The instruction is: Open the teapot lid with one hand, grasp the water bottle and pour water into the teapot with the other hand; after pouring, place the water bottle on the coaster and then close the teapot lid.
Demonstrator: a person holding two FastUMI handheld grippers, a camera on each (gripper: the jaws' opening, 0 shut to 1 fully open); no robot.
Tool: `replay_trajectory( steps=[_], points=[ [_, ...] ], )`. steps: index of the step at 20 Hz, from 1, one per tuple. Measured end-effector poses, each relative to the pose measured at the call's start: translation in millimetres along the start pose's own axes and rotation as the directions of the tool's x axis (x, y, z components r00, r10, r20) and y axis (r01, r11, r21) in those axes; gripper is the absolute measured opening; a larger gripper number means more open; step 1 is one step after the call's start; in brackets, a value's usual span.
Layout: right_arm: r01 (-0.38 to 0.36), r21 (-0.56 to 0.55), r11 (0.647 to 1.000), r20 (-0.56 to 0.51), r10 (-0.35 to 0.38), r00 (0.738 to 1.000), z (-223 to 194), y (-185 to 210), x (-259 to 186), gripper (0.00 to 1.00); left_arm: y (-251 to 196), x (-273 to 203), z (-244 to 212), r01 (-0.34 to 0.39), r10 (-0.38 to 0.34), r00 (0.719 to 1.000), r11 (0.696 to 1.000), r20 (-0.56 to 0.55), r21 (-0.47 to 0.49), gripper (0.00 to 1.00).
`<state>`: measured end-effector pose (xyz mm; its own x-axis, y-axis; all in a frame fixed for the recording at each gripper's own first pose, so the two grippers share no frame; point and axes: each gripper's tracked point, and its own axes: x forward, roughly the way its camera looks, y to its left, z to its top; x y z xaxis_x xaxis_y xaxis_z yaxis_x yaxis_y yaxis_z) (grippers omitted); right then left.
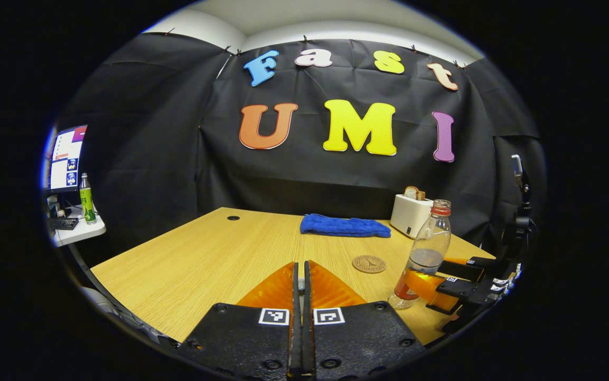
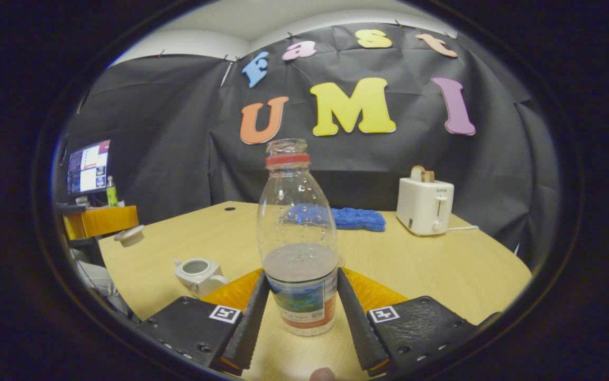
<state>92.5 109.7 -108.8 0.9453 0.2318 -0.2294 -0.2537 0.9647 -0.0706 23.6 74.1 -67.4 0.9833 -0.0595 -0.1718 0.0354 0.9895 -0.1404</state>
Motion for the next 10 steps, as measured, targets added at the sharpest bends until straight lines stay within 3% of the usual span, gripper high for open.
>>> replay_trajectory(
  steps=[4,6,10],
  points=[
    [0.033,-0.251,0.967,0.004,-0.033,0.999,4,8,8,0.72,4,-2,3,0.026,-0.026,1.0,0.999,0.01,-0.03,0.03],
    [0.052,-0.404,0.913,0.006,-0.055,0.998,5,5,14,0.73,12,-2,7,0.02,-0.019,1.0,0.999,0.019,-0.03,0.02],
    [0.081,-0.605,0.792,0.031,-0.078,0.996,16,0,26,0.73,27,-2,7,0.012,-0.012,1.0,1.0,0.017,-0.027,0.02]
  ],
)
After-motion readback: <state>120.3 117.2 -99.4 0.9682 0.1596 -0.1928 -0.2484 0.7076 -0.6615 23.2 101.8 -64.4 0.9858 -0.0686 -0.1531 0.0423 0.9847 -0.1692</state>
